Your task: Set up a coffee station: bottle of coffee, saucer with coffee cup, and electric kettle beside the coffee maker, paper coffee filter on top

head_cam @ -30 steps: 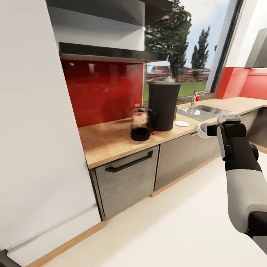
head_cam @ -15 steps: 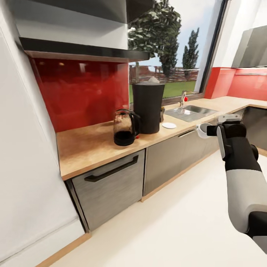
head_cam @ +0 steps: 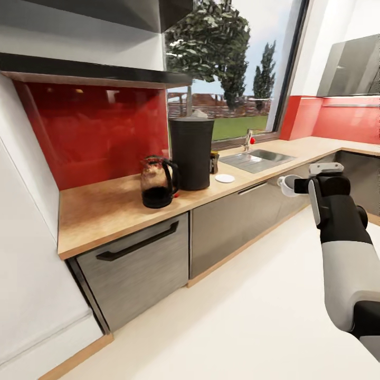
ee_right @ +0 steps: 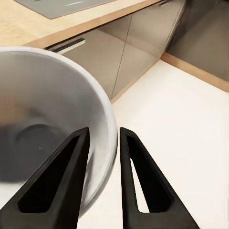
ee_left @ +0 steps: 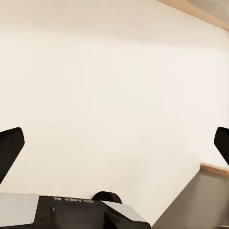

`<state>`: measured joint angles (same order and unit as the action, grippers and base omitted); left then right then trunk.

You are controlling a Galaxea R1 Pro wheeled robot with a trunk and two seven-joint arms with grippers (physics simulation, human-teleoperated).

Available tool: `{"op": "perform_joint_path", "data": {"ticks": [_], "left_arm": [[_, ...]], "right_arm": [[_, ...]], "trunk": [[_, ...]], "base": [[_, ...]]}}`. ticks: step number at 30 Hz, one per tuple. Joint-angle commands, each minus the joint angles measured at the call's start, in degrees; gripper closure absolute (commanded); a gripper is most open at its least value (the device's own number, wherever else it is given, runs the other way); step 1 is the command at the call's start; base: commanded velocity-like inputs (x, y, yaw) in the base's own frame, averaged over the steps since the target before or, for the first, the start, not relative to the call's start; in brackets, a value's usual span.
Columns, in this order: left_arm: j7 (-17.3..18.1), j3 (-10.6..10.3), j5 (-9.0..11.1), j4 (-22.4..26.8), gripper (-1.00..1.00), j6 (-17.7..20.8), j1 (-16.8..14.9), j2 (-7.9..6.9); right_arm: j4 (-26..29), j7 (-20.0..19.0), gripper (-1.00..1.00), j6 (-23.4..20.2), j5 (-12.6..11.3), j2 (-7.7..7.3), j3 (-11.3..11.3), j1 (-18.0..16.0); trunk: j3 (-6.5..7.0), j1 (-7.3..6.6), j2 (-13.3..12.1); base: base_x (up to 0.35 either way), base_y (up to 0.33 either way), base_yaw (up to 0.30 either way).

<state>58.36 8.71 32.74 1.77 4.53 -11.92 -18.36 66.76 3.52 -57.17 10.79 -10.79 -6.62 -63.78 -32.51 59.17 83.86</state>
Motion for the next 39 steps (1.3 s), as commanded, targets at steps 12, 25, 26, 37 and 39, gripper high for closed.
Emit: {"op": "perform_joint_path", "data": {"ticks": [12, 25, 26, 37, 39], "left_arm": [[0.2, 0.4, -0.2, 0.0, -1.00, 0.5, 0.0, -0.01], [0.2, 0.4, -0.2, 0.0, -1.00, 0.5, 0.0, -0.01], [0.2, 0.4, -0.2, 0.0, -1.00, 0.5, 0.0, -0.01], [0.2, 0.4, -0.2, 0.0, -1.00, 0.5, 0.0, -0.01], [0.2, 0.5, -0.2, 0.0, -1.00, 0.5, 0.0, -0.01]], "right_arm": [[0.0, -0.7, 1.00, -0.2, 0.0, -0.02, 0.0, 0.0], [0.0, -0.7, 1.00, -0.2, 0.0, -0.02, 0.1, 0.0], [0.0, -0.7, 1.00, -0.2, 0.0, -0.02, 0.1, 0.0], [0.0, -0.7, 1.00, -0.2, 0.0, -0.02, 0.1, 0.0], [0.0, -0.7, 1.00, -0.2, 0.0, -0.02, 0.1, 0.0]], "trunk": [[-0.06, 0.00, 0.0], [-0.06, 0.00, 0.0], [-0.06, 0.00, 0.0], [0.00, 0.00, 0.0], [0.05, 0.00, 0.0]], "base": [[0.235, -0.226, 0.000], [0.291, -0.185, 0.000], [0.237, -0.203, 0.000], [0.191, -0.201, 0.115], [0.099, -0.106, 0.246]]}}
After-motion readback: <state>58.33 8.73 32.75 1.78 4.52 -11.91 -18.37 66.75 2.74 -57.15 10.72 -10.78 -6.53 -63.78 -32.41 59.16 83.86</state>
